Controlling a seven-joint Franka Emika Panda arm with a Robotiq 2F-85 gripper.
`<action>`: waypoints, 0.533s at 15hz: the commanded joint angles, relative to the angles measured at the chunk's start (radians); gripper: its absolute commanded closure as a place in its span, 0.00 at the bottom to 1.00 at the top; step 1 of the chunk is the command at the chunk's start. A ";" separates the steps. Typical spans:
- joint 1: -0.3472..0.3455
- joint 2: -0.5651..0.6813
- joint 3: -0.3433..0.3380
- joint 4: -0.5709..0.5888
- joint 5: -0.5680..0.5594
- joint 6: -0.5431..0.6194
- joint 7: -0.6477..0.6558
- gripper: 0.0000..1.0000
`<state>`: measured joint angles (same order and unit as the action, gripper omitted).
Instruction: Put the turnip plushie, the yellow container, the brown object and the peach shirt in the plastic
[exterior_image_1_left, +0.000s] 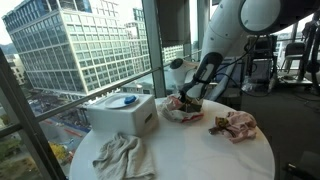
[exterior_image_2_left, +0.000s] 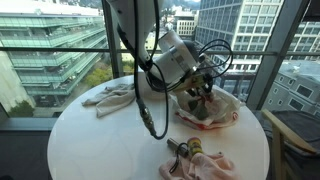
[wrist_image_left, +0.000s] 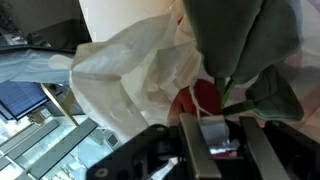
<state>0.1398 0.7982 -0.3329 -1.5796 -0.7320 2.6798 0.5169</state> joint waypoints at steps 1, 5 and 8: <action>0.011 0.038 -0.016 0.061 0.035 -0.010 0.016 0.60; 0.038 -0.132 0.023 -0.086 0.139 -0.073 -0.010 0.31; 0.087 -0.277 0.012 -0.213 0.163 -0.137 0.025 0.09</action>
<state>0.1792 0.7038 -0.3153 -1.6206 -0.5922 2.5989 0.5256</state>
